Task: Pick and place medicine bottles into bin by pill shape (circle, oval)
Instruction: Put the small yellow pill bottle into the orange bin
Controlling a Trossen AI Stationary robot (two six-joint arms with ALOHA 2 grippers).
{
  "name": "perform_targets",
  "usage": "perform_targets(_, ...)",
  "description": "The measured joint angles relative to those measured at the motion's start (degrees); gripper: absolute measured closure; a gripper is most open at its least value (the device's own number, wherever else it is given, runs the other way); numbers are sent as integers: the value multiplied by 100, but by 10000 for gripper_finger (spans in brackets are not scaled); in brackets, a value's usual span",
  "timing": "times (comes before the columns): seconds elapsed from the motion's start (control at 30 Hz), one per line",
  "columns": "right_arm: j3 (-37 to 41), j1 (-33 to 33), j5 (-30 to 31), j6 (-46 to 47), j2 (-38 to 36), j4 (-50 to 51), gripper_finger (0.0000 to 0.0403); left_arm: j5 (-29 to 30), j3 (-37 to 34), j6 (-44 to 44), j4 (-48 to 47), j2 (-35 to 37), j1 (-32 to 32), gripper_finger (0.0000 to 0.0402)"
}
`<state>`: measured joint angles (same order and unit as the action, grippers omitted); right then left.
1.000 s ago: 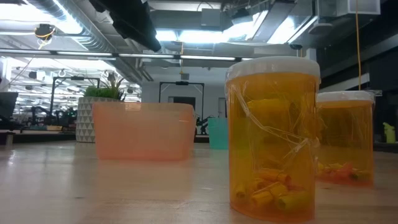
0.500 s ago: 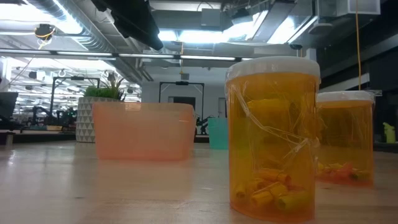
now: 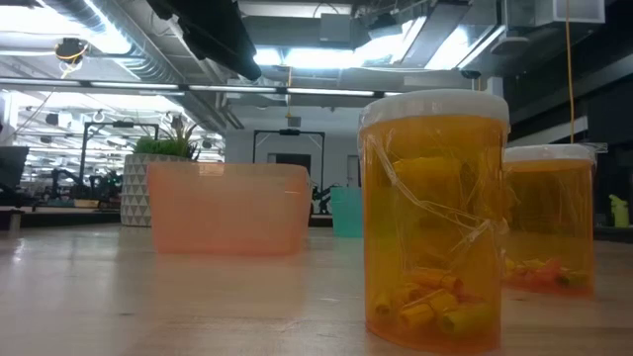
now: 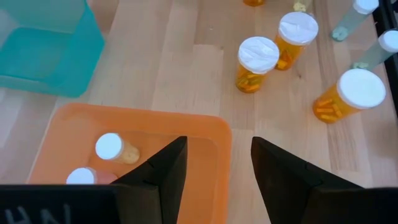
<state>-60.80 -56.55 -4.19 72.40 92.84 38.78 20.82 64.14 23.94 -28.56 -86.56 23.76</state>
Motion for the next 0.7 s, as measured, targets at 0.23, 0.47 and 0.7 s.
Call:
perform_targets(0.23, 0, 0, 449, -674, -2, 13, 155, 0, 0, 4, 1, 0, -1, 231)
perform_targets(0.47, 0, 101, 582, -1081, -3, 124, 153, 0, 0, -2, 0, 0, 1, 231)
perform_targets(0.7, 4, 536, 755, -1594, -4, 378, 165, 0, 0, -4, 0, 0, -1, 231)
